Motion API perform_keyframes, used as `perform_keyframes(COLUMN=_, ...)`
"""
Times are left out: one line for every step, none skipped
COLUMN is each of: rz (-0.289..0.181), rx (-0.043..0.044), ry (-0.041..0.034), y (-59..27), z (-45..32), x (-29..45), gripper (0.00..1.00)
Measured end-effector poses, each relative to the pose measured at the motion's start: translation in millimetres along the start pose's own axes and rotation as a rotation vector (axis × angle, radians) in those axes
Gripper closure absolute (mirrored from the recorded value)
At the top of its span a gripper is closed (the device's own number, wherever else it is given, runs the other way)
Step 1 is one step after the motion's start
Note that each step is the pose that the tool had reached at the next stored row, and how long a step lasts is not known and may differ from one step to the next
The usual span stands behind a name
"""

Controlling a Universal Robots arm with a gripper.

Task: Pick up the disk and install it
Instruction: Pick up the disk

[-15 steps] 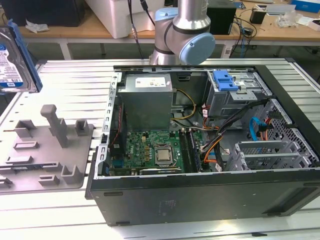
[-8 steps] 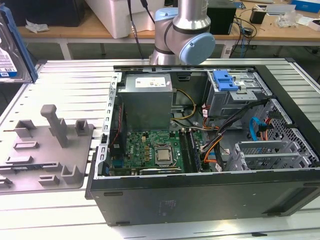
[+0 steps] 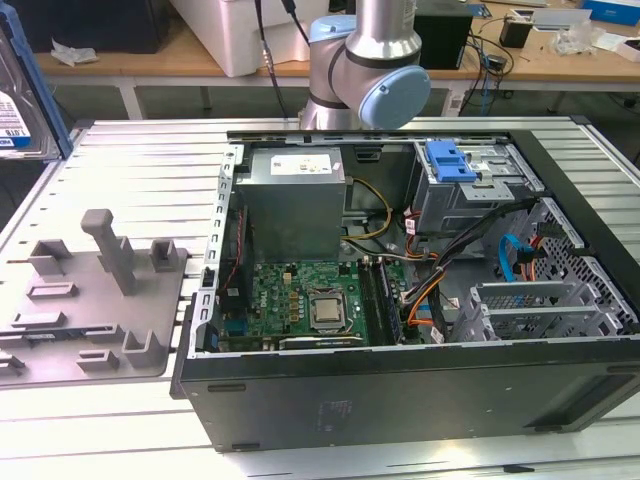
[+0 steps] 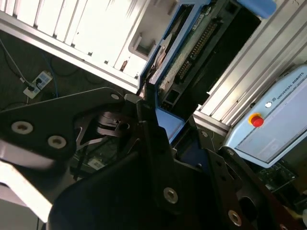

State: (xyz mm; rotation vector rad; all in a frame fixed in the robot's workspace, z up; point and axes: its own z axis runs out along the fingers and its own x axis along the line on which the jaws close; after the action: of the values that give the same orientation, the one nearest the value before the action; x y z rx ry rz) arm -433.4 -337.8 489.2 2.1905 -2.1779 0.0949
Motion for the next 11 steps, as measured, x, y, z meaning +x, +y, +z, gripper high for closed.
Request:
perform_keyframes(rz=0.000, rx=0.0000, ry=0.0000, y=0.0, z=0.0, x=0.0, gripper=0.64)
perform_keyframes(rz=0.000, rx=0.0000, ry=-0.0001, y=-0.1, z=-0.1, x=0.1, gripper=0.64)
perform_keyframes(rz=0.000, rx=0.0001, ry=0.0000, y=-2.2, z=-0.3, x=0.4, gripper=0.64)
perform_keyframes(rz=0.000, rx=0.0001, ry=0.0000, y=-6.0, z=-0.3, x=1.2, gripper=0.64)
perform_keyframes(rz=0.000, rx=0.0001, ry=0.0000, y=-11.7, z=-0.2, x=2.8, gripper=0.64)
perform_keyframes(rz=0.000, rx=0.0000, ry=-0.0001, y=-20.8, z=-0.3, x=4.9, gripper=0.64)
perform_keyframes(rz=0.000, rx=-0.0001, ry=0.0000, y=-32.9, z=-0.3, x=7.7, gripper=0.64)
perform_keyframes(rz=0.000, rx=-0.0002, ry=0.0000, y=-42.1, z=-0.4, x=9.9, gripper=0.64)
perform_keyframes(rz=0.000, rx=-0.0001, ry=0.0000, y=-47.7, z=-0.4, x=11.2, gripper=0.64)
perform_keyframes(rz=0.000, rx=-0.0002, ry=0.0000, y=-50.3, z=-0.4, x=11.8, gripper=0.64)
perform_keyframes(rz=0.000, rx=-0.0001, ry=0.0000, y=-53.3, z=-0.3, x=12.6, gripper=0.64)
